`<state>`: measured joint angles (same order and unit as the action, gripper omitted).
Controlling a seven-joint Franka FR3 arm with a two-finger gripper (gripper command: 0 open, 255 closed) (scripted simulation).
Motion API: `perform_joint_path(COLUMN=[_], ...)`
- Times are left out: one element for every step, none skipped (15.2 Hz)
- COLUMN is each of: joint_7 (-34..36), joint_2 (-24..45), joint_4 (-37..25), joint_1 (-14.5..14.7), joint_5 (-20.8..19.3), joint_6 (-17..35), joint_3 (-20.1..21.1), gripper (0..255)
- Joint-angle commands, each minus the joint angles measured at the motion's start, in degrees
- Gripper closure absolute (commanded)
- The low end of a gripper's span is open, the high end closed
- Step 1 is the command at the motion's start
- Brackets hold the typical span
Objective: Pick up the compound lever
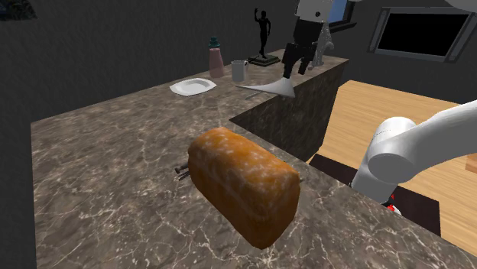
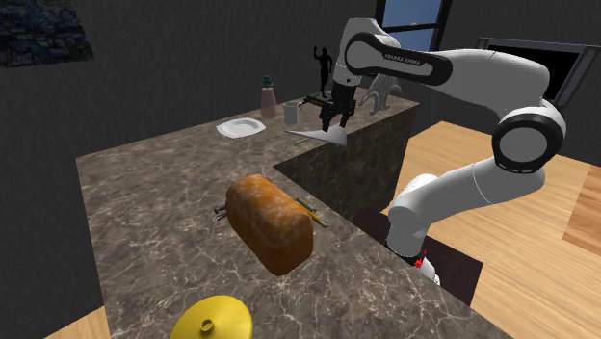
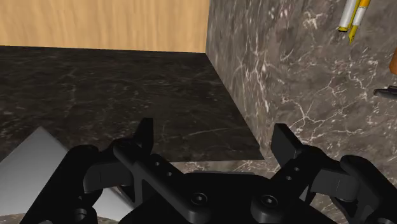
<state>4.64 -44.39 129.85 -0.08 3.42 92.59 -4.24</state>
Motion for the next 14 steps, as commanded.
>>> perform_joint_path(joint_7=[0.00, -0.73, -1.46, -2.19, -2.92, -3.65, -4.39, -5.12, -5.84, -6.56, -7.28, -7.98, -8.69, -9.38], joint_2=[0.00, 1.31, 2.63, 3.95, 5.27, 6.60, 7.93, 9.25, 10.58, 11.90, 13.21, 14.52, 15.83, 17.12], joint_4=[0.00, -0.29, -0.62, -0.99, -1.39, -1.83, -2.30, -2.79, -3.32, -3.87, -4.45, -5.05, -5.68, -6.32], joint_1=[0.00, 0.88, 1.75, 2.61, 3.46, 4.29, 5.10, 5.89, 6.67, 7.44, 8.19, 8.94, 9.66, 10.37], joint_5=[0.00, 0.34, 0.67, 0.98, 1.28, 1.57, 1.85, 2.11, 2.35, 2.58, 2.78, 2.96, 3.13, 3.27], joint_6=[0.00, 1.15, 2.28, 3.37, 4.43, 5.46, 6.45, 7.42, 8.35, 9.26, 10.13, 10.97, 11.79, 12.57], joint_3=[0.00, 0.49, 0.98, 1.48, 1.98, 2.50, 3.02, 3.56, 4.10, 4.66, 5.22, 5.78, 6.36, 6.95], gripper=[0, 0, 0, 0, 0, 0, 0, 0, 0, 0, 0, 0, 0, 0])
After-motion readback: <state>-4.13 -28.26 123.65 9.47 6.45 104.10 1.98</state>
